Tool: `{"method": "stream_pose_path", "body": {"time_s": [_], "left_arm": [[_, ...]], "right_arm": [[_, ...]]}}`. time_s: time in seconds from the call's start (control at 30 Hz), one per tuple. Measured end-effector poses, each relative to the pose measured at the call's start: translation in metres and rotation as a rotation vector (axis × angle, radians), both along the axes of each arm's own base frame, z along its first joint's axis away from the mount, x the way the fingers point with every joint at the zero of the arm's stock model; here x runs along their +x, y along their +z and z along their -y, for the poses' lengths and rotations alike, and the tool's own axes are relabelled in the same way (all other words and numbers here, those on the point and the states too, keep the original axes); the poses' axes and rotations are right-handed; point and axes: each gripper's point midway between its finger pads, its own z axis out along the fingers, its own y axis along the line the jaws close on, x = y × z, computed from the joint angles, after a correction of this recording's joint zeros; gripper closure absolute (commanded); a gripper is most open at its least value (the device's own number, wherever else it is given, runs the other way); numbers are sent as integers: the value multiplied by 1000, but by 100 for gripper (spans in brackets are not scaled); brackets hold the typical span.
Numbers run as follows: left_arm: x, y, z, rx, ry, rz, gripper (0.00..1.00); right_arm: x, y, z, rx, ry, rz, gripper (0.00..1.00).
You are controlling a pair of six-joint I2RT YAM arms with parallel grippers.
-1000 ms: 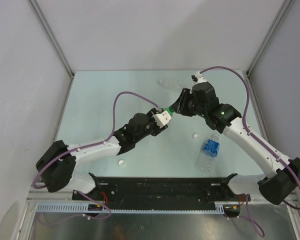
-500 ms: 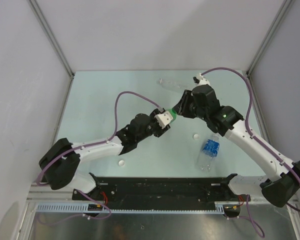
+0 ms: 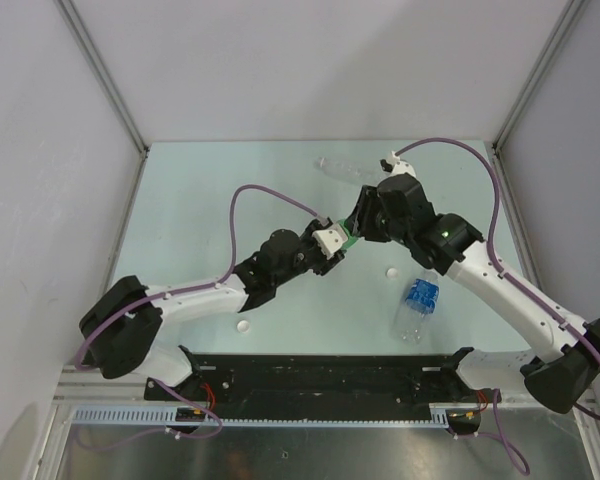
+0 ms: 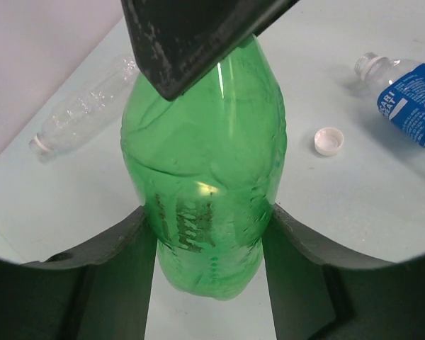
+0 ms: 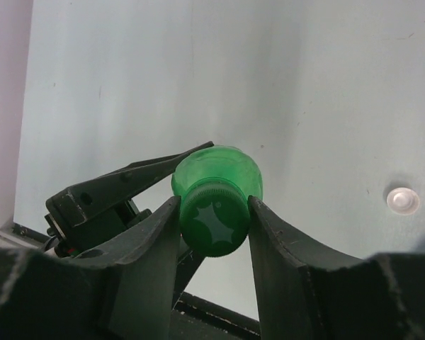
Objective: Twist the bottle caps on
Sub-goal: Screw the bottle cap onto the plastic bottle.
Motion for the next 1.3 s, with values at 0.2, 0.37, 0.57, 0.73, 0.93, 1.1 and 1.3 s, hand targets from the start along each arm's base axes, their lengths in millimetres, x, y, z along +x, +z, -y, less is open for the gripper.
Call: {"method": "stream_pose_path", "body": {"time_s": [0.2,0.37,0.57,0.73,0.93,1.1,1.3], "left_arm": [[-1,5,3,-16,-11,10,100],[-6,13,11,-53,-45,19,100],[-10,26,19,-110,-73,31,100],[-13,36,23,-161,-109,28,100],[-8,34,17,-176,-128,-4,100],[-4,24,6,-174,-162,-49,100],[-27,9,5,-156,-301,-107,100]], "right_arm": [[-2,-1,-1,-10,5,0,44],[-3,-2,-1,-24,11,6,25],[-8,-1,-4,-36,47,15,17],[-16,10,0,-48,97,59,8],[-36,41,3,-34,212,171,1],[-50,70,8,-31,300,300,1],[-61,92,16,-70,377,434,2]]}}
